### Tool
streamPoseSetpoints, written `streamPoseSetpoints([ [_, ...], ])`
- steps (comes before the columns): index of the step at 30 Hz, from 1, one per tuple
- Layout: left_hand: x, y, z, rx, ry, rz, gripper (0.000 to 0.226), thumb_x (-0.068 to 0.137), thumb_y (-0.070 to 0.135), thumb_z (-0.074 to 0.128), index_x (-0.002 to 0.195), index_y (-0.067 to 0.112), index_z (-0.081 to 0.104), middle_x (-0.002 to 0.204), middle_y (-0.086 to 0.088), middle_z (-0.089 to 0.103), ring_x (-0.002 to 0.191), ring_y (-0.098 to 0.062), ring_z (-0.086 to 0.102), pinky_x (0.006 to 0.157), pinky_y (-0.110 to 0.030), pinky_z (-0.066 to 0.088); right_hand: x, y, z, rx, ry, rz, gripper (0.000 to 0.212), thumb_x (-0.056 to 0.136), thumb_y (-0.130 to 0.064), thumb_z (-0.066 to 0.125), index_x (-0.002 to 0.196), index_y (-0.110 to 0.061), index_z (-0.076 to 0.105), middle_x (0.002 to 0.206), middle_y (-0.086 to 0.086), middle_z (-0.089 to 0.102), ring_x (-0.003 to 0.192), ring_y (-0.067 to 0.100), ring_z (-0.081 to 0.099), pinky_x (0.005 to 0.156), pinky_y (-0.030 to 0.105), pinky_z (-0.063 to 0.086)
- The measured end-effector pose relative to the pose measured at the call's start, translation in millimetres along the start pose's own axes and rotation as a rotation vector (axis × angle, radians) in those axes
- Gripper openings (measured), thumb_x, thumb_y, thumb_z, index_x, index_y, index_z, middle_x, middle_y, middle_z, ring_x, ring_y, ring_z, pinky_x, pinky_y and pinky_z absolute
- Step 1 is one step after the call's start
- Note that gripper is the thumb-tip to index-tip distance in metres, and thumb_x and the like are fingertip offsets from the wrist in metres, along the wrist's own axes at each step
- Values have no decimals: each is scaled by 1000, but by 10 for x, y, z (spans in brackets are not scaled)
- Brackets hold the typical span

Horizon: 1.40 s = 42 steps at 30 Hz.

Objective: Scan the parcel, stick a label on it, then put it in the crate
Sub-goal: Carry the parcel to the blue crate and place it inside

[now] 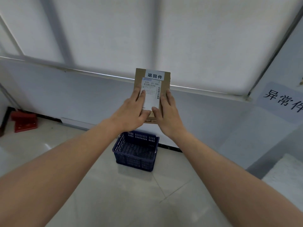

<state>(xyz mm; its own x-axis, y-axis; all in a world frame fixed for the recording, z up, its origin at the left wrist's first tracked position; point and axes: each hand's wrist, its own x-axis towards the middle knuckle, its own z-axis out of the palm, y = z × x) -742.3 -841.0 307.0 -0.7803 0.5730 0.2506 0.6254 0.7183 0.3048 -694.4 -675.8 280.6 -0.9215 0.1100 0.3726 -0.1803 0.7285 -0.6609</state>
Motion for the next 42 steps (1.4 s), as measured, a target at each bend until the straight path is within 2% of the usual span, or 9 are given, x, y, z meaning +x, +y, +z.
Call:
streamPoseSetpoints([
  [7,360,-1100,-155,-28,-60,52,81,100,35,53,160,1,12,171,-11,-2,146,-41,32,118,-49,35,636,-336,803,-41,31,85,67,106,-20,53,163,-12,19,171,7,7,153,23,21,111,22,23],
  [11,564,-1617,-192,-48,-83,72,81,100,36,53,160,2,12,171,-10,-1,148,-40,30,118,-50,35,966,-454,1162,-56,25,128,66,106,-20,52,163,-11,19,171,7,5,153,26,21,119,36,29],
  [15,792,-2053,-126,-67,-100,76,81,101,38,52,161,3,10,171,-6,-4,148,-40,27,118,-52,36,1294,-461,1444,-75,12,150,66,106,-20,52,162,-10,19,171,8,6,154,27,22,120,41,31],
  [21,1232,-2631,163,-88,-143,64,86,98,46,55,161,5,12,170,-3,0,147,-38,30,115,-50,41,1802,-121,1901,-62,-39,194,67,105,-21,55,162,-10,21,171,6,7,155,25,19,119,30,26],
  [25,1549,-3017,422,-90,-173,23,89,98,46,58,160,1,12,169,-4,0,151,-36,24,116,-49,41,2200,189,2244,-35,-92,218,69,105,-22,57,163,-10,21,171,3,6,155,22,16,121,37,30],
  [29,1806,-3332,638,-91,-209,-4,90,97,44,61,160,-2,14,169,-6,1,151,-37,24,115,-49,43,2501,435,2549,-22,-137,245,70,105,-25,57,162,-11,21,172,2,4,156,24,14,120,37,30],
  [33,2026,-3634,863,-99,-264,-25,95,95,51,61,160,-1,14,169,-5,3,150,-34,25,112,-48,46,2709,670,2829,-22,-183,295,70,105,-26,56,162,-10,20,172,2,3,156,25,16,119,38,34],
  [39,2298,-4202,1273,-128,-383,-40,103,92,63,55,162,4,8,172,-2,-4,157,-26,10,123,-46,28,2990,968,3300,-60,-245,348,67,106,-26,55,161,-8,23,173,1,0,156,22,15,119,33,29],
  [42,2451,-4509,1466,-156,-430,-23,101,93,62,55,162,5,8,172,-2,-5,157,-26,11,123,-46,30,3136,1088,3573,-67,-242,401,67,105,-27,56,161,-9,24,173,1,1,157,22,15,120,32,26],
])
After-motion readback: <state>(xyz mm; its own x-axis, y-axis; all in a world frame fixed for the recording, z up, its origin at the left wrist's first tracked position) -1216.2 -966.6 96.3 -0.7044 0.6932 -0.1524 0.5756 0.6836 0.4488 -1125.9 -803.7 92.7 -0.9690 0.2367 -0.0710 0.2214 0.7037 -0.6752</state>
